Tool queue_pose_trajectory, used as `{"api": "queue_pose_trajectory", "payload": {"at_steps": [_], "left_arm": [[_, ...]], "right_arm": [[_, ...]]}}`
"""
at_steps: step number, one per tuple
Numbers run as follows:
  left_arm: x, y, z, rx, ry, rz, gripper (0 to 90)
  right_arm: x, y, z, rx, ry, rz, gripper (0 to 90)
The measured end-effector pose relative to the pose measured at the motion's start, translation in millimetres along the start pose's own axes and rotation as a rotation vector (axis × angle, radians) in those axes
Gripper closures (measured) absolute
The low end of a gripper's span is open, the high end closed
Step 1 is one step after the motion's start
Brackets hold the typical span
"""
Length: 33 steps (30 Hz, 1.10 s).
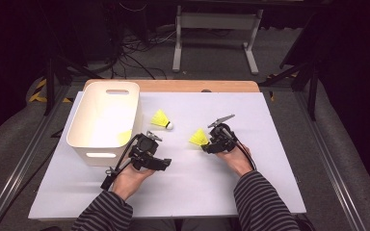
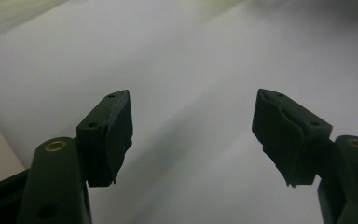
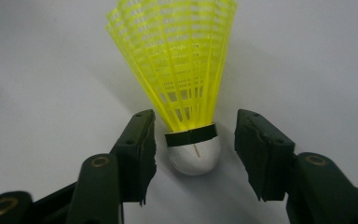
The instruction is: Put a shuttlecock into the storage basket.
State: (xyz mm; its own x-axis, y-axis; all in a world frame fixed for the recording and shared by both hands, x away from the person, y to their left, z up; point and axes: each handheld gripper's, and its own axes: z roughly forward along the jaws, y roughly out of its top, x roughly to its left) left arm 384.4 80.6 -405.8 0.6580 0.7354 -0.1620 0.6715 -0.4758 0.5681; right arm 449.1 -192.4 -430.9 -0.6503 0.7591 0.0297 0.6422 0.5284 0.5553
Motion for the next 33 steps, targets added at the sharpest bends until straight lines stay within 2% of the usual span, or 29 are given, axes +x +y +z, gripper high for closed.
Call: {"api": "queue_pose_trajectory", "payload": {"at_steps": [17, 33], "left_arm": [[3.3, 7.8, 6.5, 0.010, 0.005, -0.018, 30.1], [5.7, 8.8, 8.7, 0.006, 0.018, -0.024, 29.9]], "right_arm": [[-2.4, -1.1, -0.5, 0.007, 0.016, -0.017, 62.4], [-2.3, -2.8, -3.7, 0.009, 0.018, -0.036, 64.0]]}}
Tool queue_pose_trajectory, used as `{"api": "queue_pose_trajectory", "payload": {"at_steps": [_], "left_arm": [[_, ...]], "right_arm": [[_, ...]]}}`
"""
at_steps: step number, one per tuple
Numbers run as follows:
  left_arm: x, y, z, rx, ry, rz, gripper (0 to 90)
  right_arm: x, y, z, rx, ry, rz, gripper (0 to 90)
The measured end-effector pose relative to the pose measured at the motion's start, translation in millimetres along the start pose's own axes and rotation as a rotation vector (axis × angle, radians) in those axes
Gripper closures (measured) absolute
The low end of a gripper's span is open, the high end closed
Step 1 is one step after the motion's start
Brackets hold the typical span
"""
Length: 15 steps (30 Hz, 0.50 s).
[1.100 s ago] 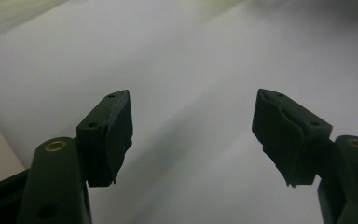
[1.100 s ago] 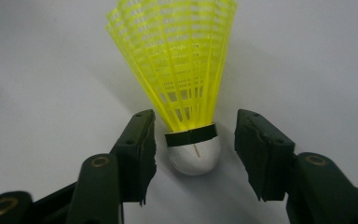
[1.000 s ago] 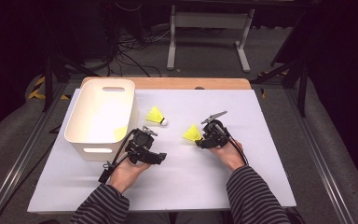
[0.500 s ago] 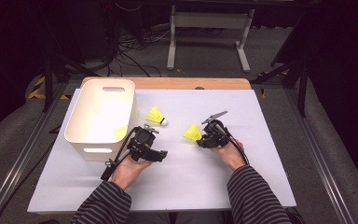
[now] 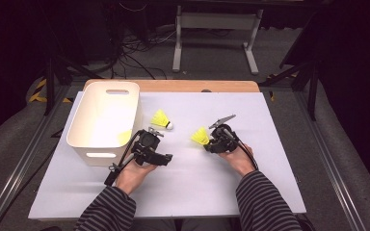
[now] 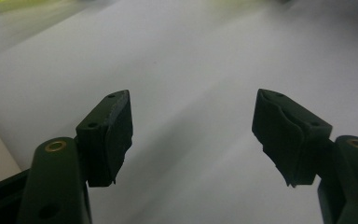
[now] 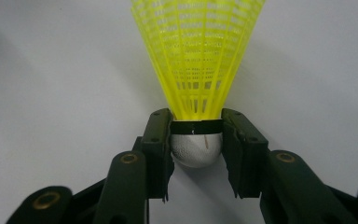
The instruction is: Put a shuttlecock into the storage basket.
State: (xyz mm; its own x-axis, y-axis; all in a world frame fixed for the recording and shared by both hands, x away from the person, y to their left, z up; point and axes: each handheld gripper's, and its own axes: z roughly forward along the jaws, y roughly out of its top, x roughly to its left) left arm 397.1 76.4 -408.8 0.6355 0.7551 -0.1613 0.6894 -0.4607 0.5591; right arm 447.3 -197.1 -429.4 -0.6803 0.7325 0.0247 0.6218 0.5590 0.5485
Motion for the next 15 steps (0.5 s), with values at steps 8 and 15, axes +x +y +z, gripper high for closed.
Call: {"api": "queue_pose_trajectory", "payload": {"at_steps": [8, 15], "left_arm": [[0.5, 0.7, 0.1, 0.000, -0.005, 0.005, 30.2], [0.0, 1.2, -0.6, -0.004, -0.009, 0.012, 30.1]], "right_arm": [[2.9, -1.0, -4.5, -0.005, 0.013, -0.012, 64.1], [8.3, -1.7, -8.7, -0.008, 0.011, -0.038, 64.3]]}}
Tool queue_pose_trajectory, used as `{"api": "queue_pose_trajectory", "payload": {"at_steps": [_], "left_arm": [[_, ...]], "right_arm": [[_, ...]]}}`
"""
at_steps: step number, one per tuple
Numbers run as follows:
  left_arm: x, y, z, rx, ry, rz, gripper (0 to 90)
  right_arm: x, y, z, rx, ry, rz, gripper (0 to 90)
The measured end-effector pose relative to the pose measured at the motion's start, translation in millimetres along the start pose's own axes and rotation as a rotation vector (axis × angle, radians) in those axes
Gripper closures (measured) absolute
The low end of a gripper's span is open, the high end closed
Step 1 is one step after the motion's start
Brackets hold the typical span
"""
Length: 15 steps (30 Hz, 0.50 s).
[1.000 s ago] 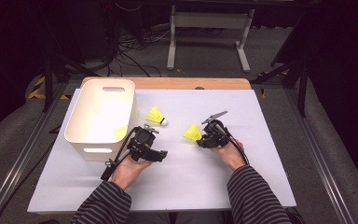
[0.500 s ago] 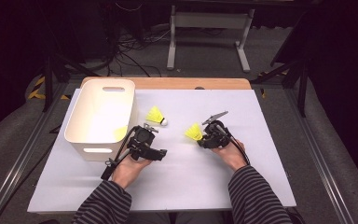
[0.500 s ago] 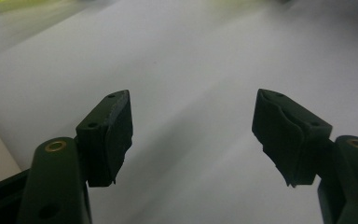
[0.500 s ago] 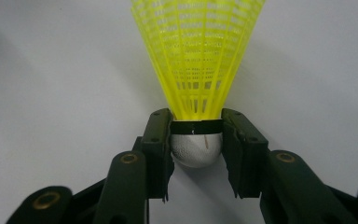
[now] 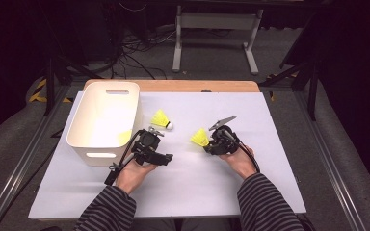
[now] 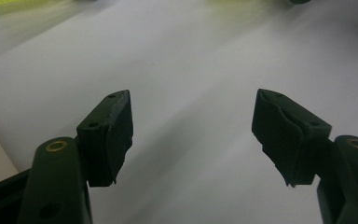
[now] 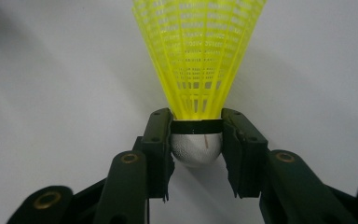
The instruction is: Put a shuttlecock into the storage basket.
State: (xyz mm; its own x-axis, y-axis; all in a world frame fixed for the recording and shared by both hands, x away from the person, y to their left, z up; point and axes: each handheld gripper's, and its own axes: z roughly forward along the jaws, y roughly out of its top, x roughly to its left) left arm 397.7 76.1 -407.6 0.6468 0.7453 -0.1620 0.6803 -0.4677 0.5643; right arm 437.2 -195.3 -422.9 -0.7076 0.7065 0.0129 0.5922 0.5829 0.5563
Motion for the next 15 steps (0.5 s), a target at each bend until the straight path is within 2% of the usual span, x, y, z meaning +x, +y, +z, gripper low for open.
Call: {"api": "queue_pose_trajectory", "payload": {"at_steps": [15], "left_arm": [[-5.4, 5.4, 0.3, 0.007, -0.006, 0.040, 28.7]], "right_arm": [[11.0, -4.1, -7.1, 0.003, 0.024, -0.034, 64.4]]}}
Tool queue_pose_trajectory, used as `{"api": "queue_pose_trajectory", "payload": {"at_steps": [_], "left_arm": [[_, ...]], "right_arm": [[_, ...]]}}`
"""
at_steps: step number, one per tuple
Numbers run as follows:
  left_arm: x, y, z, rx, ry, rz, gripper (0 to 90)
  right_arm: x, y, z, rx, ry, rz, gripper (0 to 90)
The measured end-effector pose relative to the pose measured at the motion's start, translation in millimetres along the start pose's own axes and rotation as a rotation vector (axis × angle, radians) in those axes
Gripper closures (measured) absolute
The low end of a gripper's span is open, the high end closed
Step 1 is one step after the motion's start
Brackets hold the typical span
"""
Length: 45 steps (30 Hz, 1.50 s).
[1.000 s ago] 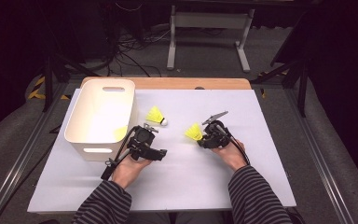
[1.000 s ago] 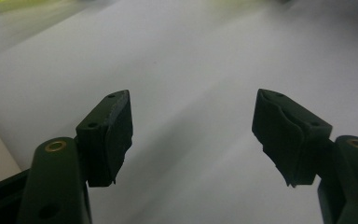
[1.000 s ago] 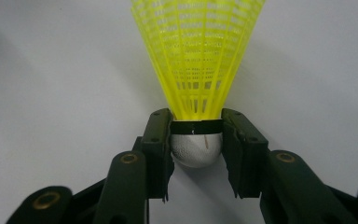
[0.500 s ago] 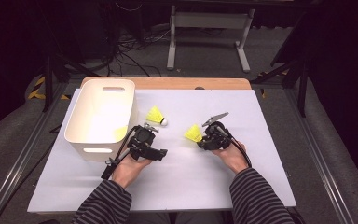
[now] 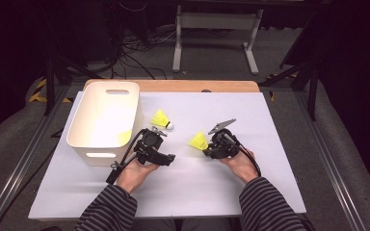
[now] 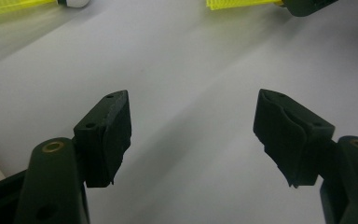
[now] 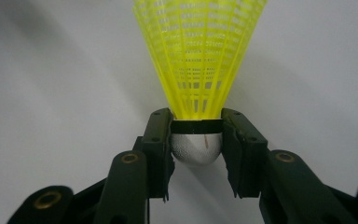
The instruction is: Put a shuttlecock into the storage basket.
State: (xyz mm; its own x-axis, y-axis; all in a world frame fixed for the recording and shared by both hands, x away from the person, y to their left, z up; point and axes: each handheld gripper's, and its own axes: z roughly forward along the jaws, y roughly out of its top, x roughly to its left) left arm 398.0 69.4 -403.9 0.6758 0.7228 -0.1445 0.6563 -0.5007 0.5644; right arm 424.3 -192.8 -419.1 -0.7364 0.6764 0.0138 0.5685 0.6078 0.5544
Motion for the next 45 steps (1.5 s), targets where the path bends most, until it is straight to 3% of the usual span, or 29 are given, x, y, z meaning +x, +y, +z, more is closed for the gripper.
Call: {"api": "queue_pose_trajectory", "payload": {"at_steps": [19, 45], "left_arm": [[-0.6, 1.4, -4.6, -0.015, -0.025, 0.010, 28.6], [-8.0, 5.5, 0.1, 0.014, -0.054, 0.041, 30.8]], "right_arm": [[13.9, -1.1, -1.7, -0.001, 0.032, -0.036, 64.4], [40.9, 0.7, 3.8, -0.004, 0.102, -0.107, 64.4]]}}
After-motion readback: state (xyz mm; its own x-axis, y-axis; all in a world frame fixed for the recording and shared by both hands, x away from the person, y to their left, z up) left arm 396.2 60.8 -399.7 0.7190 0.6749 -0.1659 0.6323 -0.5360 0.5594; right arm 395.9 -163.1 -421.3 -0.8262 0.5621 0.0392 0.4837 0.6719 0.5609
